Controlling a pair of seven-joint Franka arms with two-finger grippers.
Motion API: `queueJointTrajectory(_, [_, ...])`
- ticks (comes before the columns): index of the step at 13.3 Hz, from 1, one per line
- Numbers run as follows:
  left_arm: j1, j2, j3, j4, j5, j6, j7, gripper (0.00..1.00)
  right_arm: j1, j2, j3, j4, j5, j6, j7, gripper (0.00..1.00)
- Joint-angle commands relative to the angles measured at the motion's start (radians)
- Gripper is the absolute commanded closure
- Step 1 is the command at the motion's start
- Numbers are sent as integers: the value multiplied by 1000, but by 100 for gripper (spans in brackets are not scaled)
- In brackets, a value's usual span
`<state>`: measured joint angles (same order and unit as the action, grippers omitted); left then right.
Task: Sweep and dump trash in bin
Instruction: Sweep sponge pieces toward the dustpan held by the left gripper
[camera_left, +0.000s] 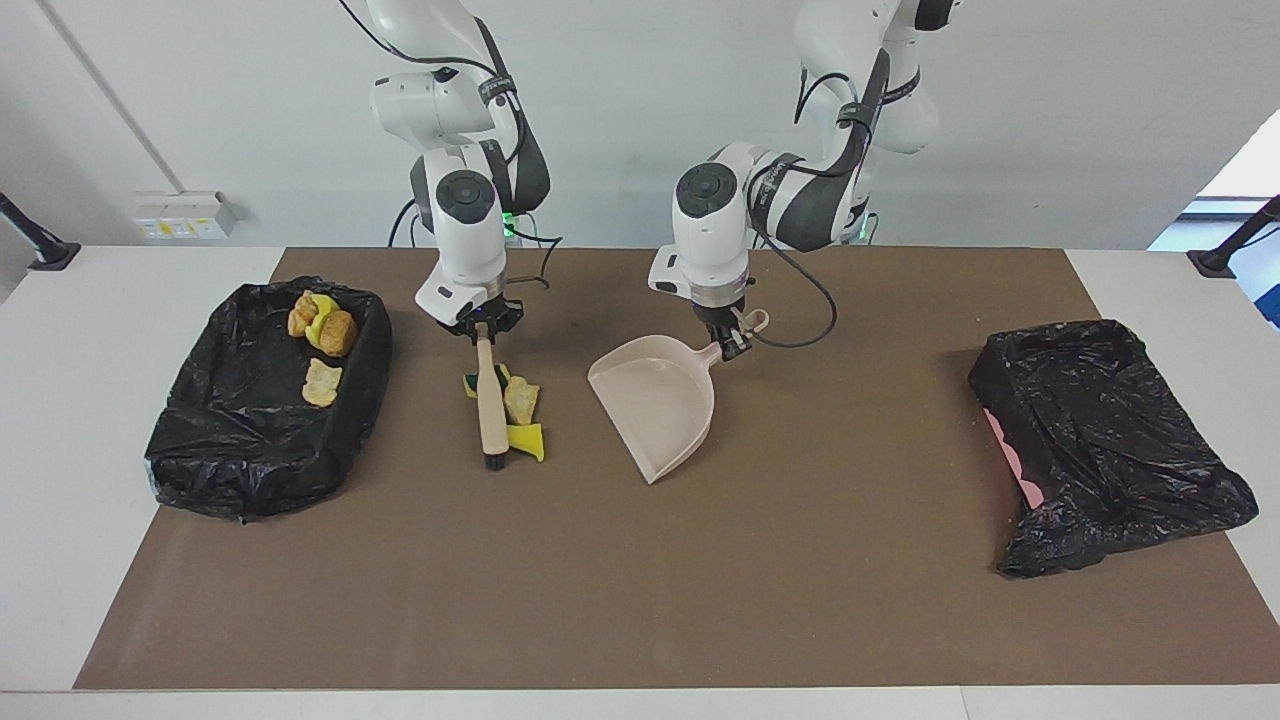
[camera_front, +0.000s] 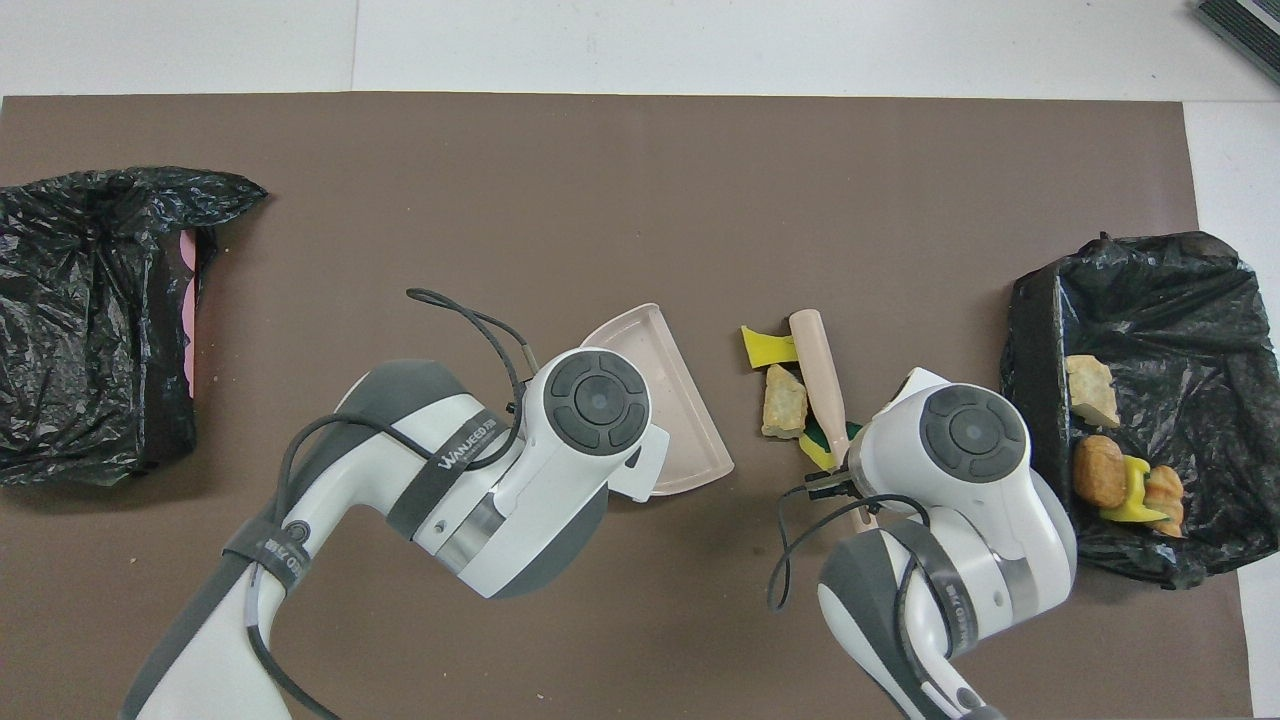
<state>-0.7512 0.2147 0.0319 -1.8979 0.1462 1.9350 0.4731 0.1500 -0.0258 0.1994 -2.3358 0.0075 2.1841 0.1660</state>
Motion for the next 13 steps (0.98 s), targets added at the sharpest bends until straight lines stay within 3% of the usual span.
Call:
queueJointTrajectory(1, [-46,-18,13,-73,44,48,16,100,26,37,3,38,129,16,-60,100])
queueJointTrajectory(7, [-50,-21,13,-87,44,56,16,100,60,0,5,39,481,-33,-299,100])
queueJointTrajectory(11, [-50,-20,13,-87,44,64,15,100,-38,-133,-55,99,519,-364,-335,100])
queueJointTrajectory(13, [-50,-20,13,-87,44,64,16,100,-110,-173,-60,136,421,-501,-318,100])
